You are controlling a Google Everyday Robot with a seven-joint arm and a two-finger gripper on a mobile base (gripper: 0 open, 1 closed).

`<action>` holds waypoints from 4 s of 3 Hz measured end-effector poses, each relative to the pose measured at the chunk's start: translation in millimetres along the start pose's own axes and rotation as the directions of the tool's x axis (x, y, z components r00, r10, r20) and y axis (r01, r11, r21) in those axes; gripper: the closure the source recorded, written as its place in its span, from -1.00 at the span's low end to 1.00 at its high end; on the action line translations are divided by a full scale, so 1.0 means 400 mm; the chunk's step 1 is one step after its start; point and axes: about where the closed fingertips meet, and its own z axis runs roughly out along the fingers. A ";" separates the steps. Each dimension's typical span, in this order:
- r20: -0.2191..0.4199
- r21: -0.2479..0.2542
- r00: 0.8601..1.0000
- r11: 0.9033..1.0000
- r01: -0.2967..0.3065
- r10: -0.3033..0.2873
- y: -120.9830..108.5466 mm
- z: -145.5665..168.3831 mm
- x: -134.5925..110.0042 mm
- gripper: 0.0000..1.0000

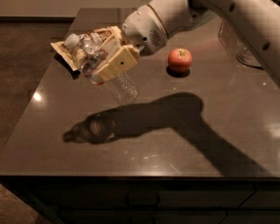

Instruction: Place water bottle upright

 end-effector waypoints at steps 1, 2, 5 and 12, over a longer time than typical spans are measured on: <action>0.119 0.044 0.992 0.998 -0.048 0.042 0.000 -0.021 0.015 1.00; 0.233 0.082 0.970 0.993 -0.090 0.069 -0.007 -0.036 0.039 1.00; 0.498 0.147 0.867 0.986 -0.078 -0.006 -0.029 -0.039 0.065 1.00; 0.542 0.184 0.834 0.983 0.002 -0.103 -0.045 0.000 0.122 -1.00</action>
Offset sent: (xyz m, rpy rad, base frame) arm 0.0168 -0.0379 -0.0147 0.3327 0.1244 -0.2238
